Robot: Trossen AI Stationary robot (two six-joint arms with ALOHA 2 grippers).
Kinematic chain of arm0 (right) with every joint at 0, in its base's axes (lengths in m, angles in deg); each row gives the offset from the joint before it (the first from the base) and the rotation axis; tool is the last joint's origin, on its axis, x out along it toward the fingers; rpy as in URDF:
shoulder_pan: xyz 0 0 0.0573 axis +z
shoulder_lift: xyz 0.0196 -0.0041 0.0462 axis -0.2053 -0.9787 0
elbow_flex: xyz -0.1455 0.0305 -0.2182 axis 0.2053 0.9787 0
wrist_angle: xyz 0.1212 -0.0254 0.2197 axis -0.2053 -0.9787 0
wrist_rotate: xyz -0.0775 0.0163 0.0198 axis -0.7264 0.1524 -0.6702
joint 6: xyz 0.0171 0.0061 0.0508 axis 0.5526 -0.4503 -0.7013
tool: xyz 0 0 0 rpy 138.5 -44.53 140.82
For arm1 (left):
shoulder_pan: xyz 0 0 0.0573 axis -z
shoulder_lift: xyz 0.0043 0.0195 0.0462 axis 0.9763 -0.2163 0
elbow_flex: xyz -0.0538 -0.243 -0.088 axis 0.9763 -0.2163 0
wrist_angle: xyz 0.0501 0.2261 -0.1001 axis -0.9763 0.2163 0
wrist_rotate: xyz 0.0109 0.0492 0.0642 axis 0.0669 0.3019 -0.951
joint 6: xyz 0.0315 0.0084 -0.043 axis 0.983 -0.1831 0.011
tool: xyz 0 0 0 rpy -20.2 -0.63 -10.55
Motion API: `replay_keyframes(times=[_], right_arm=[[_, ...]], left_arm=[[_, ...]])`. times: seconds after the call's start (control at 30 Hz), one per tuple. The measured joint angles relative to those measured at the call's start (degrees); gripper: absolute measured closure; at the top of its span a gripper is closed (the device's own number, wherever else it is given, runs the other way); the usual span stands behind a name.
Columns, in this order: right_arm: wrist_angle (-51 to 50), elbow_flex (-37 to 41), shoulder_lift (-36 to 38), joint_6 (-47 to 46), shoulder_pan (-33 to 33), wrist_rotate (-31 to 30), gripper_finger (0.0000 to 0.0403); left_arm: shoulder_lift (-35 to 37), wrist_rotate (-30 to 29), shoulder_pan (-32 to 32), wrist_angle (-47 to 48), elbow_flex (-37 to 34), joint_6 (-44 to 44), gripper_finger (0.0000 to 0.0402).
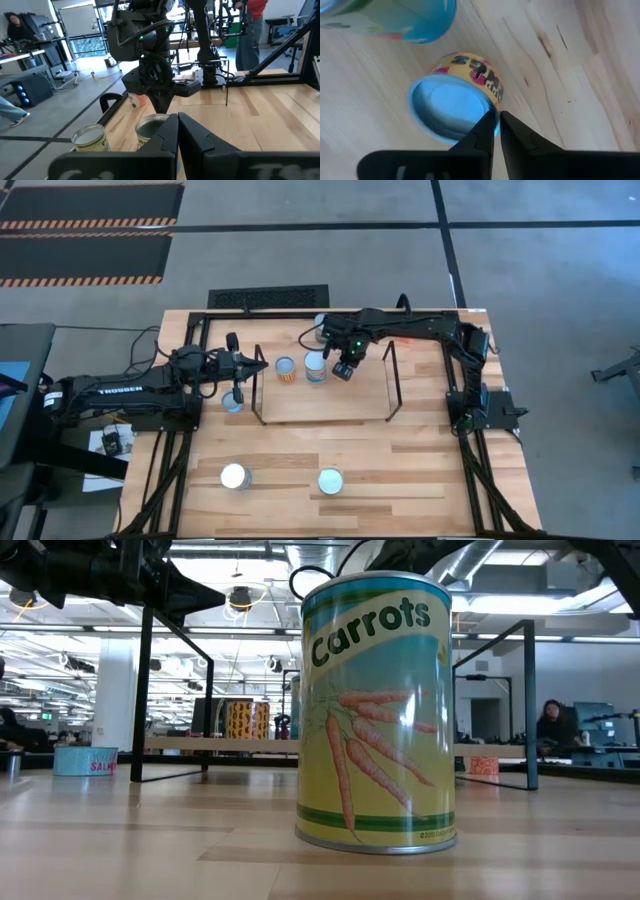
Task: Pick and place cans onto a shelf
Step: Put the pineapple rings can on the shelf, then put the carrots can on the shelf
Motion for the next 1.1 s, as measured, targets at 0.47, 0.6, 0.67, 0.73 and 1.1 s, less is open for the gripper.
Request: replay_keyframes(times=[0.47,0.6,0.67,0.73,1.1], right_arm=[[1.2,0.0,0.1,2.3,0.2,1.4,0.0337],[0.7,0.1,3.5,4.8,1.9,-0.3,0.0375],[2.0,0.6,6.7,6.8,3.4,-2.7,0.0393],[4.9,2.4,10.3,8.5,4.8,-3.2,0.0391],[39.7,26.9,31.1,12.1,10.9,1.0,0.0398]], left_arm=[[0.0,0.0,0.0,0.0,0.0,-0.1,0.0401],[0.0,0.1,0.0,0.3,0.0,-0.3,0.0401],[0.0,0.5,0.0,0.6,0.0,-0.3,0.0402],[0.0,0.8,0.0,0.9,0.0,-0.3,0.0401],[0.0,0.9,0.0,1.9,0.0,-0.1,0.0401]])
